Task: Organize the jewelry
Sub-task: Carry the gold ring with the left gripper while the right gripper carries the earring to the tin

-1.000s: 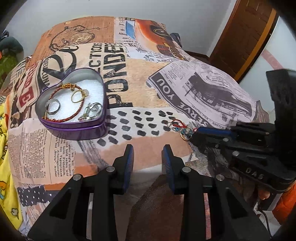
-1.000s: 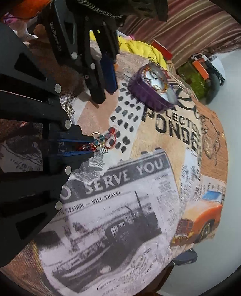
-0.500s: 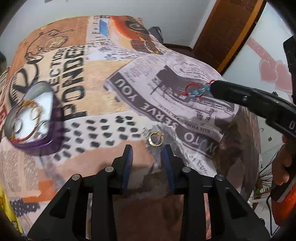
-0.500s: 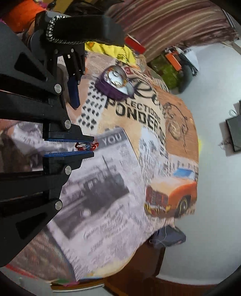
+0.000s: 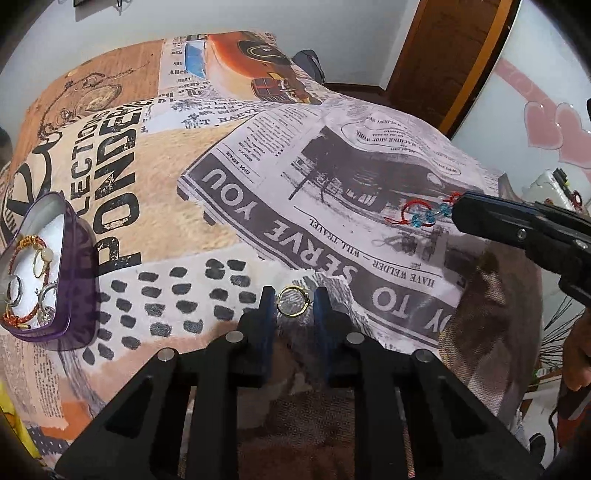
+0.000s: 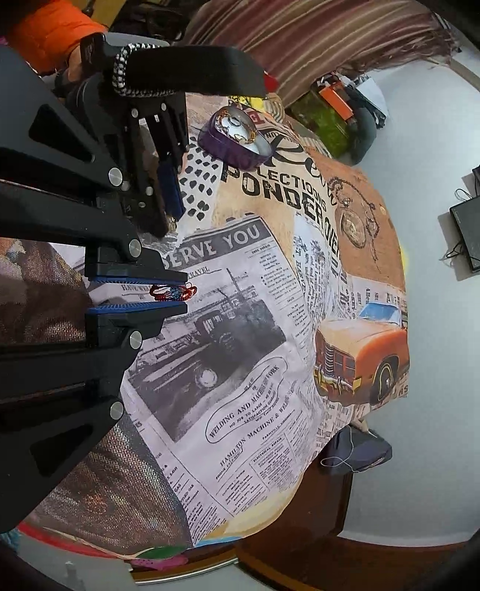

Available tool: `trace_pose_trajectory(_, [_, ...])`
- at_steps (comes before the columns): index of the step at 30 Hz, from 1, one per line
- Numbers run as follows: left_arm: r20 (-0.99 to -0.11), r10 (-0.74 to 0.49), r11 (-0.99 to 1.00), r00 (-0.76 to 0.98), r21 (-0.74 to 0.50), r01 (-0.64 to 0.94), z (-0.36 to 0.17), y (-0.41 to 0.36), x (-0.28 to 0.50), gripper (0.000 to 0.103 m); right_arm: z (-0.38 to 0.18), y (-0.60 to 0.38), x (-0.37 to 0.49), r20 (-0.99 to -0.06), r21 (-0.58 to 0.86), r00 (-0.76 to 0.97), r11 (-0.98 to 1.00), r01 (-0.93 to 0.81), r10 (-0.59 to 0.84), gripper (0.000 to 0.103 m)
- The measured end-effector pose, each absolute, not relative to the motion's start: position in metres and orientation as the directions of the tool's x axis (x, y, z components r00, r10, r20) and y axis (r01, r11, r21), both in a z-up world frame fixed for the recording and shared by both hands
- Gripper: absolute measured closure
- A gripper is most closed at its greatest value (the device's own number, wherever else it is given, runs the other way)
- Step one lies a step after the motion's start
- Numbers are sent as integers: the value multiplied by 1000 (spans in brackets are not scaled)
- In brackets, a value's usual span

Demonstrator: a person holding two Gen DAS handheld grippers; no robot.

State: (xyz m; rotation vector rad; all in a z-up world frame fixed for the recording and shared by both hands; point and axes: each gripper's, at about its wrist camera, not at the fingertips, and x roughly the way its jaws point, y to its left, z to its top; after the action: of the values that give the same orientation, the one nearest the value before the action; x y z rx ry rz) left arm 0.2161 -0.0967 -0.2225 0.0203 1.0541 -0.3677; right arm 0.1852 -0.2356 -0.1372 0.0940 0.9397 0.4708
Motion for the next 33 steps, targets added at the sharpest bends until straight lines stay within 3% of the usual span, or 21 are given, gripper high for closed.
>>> trace_pose_trajectory(2, [-845,-302,937,441,-179,300,-220,-93,214,101,-135,-234,185,-750,285,497,891,-354,437,95])
trace_pose_trajectory(3, [-846,-301,938,440,-181,295,-218,-91,212,103,-134,-233,184,-748,287,497,889,-357,440,95])
trace_pose_trajectory(13, [-835,-284,952,471,-185,245,-204,-66,199,103,-119,-218,179,-716,288,516,873,-395,470,95])
trace_pose_trajectory(14, [-838,-280,952,469,-179,250,-203,-66,199,101,-117,-217,178,-714,287,520,873,-394,469,95])
trace_pose_trajectory(16, [-846,-254,956,470,-144,257,-203,-70,200,72,-116,-216,178,-713,287,523,874,-391,468,95])
trace_pose_trajectory(17, [-846,-248,956,472,-134,262,-204,-72,201,65,-116,-216,179,-713,288,523,875,-389,467,95])
trace_pose_trajectory(18, [-844,-250,955,475,-132,267,-205,-74,202,58,-117,-216,179,-714,291,521,875,-386,468,95])
trace_pose_trajectory(19, [-844,-253,952,473,-131,275,-207,-77,204,58,-117,-216,179,-716,292,519,875,-385,467,95])
trace_pose_trajectory(24, [-855,-238,953,461,-115,279,-219,-85,218,58,-119,-217,176,-726,280,517,881,-381,454,95])
trace_pose_trajectory(28, [-856,-220,956,468,-94,279,-223,-87,221,83,-119,-219,176,-730,277,516,885,-375,448,95])
trace_pose_trajectory(33, [-852,-248,952,461,-128,276,-220,-81,220,85,-118,-219,177,-728,278,515,882,-380,452,95])
